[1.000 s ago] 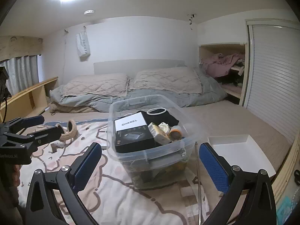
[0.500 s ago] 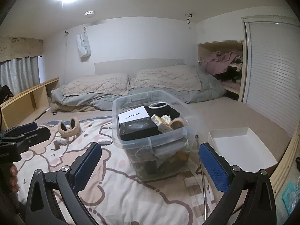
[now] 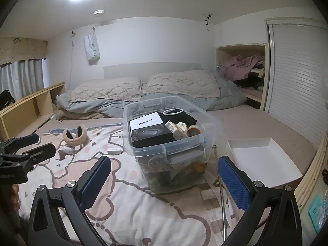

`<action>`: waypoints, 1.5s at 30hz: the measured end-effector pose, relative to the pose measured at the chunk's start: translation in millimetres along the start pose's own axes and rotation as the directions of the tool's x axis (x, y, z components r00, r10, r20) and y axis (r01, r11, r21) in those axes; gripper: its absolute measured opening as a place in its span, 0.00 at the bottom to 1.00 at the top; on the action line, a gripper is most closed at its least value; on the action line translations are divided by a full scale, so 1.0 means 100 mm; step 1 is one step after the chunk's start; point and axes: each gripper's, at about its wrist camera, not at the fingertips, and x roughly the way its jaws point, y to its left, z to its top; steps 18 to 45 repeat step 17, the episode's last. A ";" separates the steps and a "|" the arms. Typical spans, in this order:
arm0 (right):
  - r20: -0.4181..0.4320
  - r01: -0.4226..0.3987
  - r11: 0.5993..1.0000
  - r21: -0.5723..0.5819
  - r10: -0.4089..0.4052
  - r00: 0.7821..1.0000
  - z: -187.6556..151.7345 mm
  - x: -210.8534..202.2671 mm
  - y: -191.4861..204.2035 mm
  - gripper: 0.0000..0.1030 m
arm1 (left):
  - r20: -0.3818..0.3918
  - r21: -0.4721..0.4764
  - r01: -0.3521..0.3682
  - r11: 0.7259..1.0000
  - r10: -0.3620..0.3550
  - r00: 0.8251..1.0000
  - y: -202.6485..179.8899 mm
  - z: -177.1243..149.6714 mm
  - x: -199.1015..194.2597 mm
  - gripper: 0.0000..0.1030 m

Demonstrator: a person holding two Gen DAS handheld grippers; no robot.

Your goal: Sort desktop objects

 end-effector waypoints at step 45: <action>-0.012 -0.007 1.000 0.002 0.007 1.000 -0.01 0.00 -0.02 1.00 | -0.009 0.000 -0.005 1.000 0.005 1.000 -0.03 -0.03 0.04 1.00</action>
